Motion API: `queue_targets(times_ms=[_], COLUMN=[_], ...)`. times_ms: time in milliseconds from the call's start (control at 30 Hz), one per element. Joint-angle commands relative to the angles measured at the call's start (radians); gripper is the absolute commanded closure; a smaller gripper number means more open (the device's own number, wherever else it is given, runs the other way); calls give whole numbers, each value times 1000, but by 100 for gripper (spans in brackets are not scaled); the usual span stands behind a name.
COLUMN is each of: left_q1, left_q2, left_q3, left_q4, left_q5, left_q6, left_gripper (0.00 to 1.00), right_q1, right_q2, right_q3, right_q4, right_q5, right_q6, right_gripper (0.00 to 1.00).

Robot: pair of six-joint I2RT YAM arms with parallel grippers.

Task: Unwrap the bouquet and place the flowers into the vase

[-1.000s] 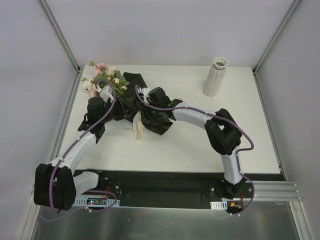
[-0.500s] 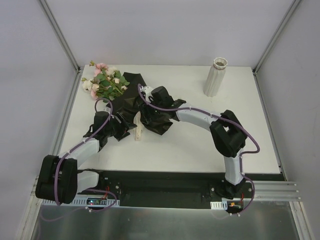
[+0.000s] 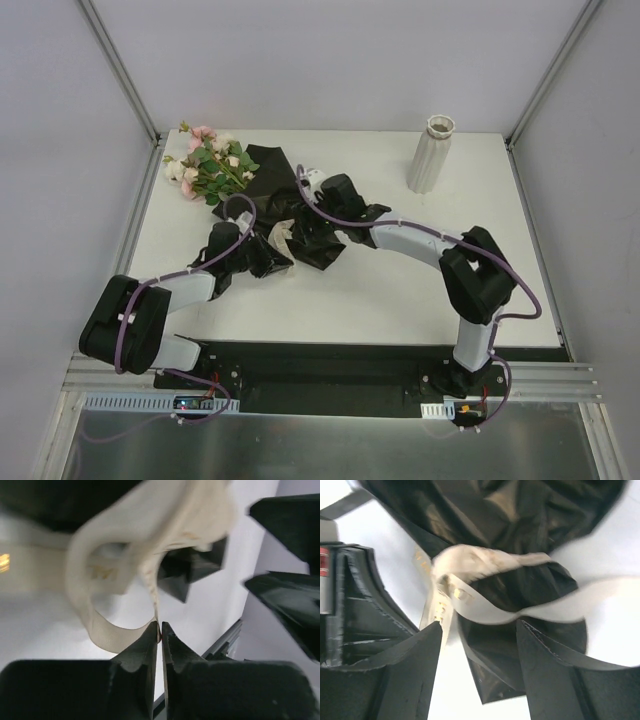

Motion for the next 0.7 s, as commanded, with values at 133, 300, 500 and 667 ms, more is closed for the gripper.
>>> queue_targets(times_ms=[133,300,500,667], left_q1=[-144,-181,-176,-104], left_q2=[7,40,-239,-352], left_q3=[357,483,422,276], left_q4=[-31,-207,-503,-574], left_q5=[55,49,-193,-245], left_q6=[112,182,420,399], left_gripper=[99,62,27,53], right_q1=[-230,-261,-262,-255], right_q2=[-156,-145,-156,-152], right_q3=[-211,-216,-223,-217], right_q4=[262,279,282,293], right_q5=[-35,-79,-82,-104], right_q6=[270,302,295,298], right_gripper=[36,36,36,36])
